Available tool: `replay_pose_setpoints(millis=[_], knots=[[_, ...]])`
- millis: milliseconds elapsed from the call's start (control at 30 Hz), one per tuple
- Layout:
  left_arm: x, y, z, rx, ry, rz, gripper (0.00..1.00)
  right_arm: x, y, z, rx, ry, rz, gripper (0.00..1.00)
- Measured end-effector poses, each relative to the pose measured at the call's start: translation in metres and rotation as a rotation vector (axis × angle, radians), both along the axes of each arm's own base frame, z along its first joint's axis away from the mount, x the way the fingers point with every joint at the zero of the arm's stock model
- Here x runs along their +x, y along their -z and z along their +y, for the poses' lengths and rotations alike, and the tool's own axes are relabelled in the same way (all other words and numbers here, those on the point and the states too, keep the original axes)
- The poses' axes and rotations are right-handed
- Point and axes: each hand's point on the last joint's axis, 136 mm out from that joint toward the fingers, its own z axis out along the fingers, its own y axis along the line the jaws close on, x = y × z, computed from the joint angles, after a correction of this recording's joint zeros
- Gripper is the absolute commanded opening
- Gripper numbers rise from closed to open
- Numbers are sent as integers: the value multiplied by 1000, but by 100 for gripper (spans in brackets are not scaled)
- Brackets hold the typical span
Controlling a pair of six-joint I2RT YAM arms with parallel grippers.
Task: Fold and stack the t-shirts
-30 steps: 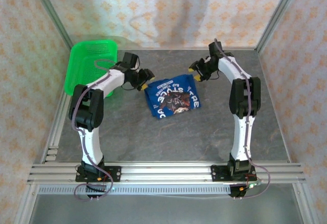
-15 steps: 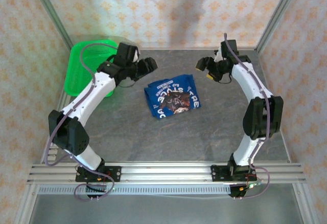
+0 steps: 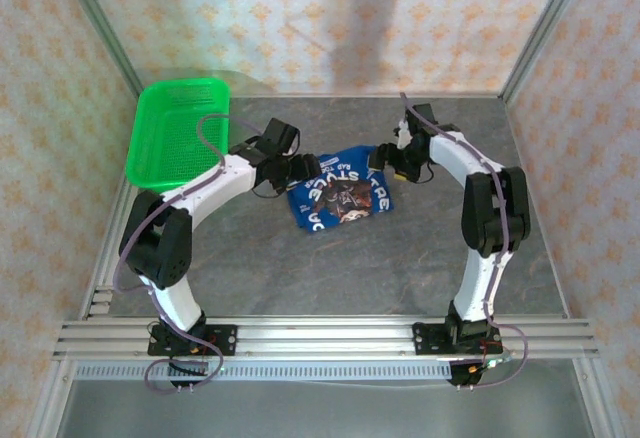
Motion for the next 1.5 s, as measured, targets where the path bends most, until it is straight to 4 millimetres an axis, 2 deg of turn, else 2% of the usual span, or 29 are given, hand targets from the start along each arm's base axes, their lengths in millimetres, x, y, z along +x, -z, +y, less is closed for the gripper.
replay_pose_setpoints(millis=[333,433,533,600,667,800,933,1000,1067,1100,1167,1200,1300,1367,1433,1500], knots=[[-16,34,15,27,-60,61,71,7,29,16,-58,-88,18,82],[-21,34,20,28,-73,62,70,6,37,21,-99,-111,22,76],[-22,16,26,26,-88,16,70,7,39,20,-132,-105,18,56],[-23,-5,31,24,-102,-31,70,8,43,16,-156,-90,26,34],[-24,-28,38,20,-121,-84,71,9,47,12,-181,-70,36,19],[-31,-62,57,23,-162,-157,71,19,46,4,-217,-6,37,9],[-44,-69,82,62,-203,-169,72,26,46,-18,-229,91,55,8],[-54,-65,94,87,-217,-157,72,31,48,-39,-227,161,65,9],[-62,-62,103,110,-224,-146,72,34,47,-62,-229,227,71,15],[-66,-60,107,119,-227,-139,72,35,48,-76,-232,262,74,25],[-72,-56,111,128,-227,-131,72,34,50,-97,-238,316,80,51],[-74,-54,113,132,-228,-129,72,34,51,-107,-236,336,85,59],[-78,-49,119,140,-234,-117,74,37,46,-105,-205,321,60,70],[-80,-50,122,140,-240,-119,75,35,43,-105,-210,315,45,74],[-81,-56,124,136,-243,-135,77,30,39,-116,-219,335,41,79],[-83,-63,128,136,-248,-154,79,25,27,-135,-221,375,22,82]])
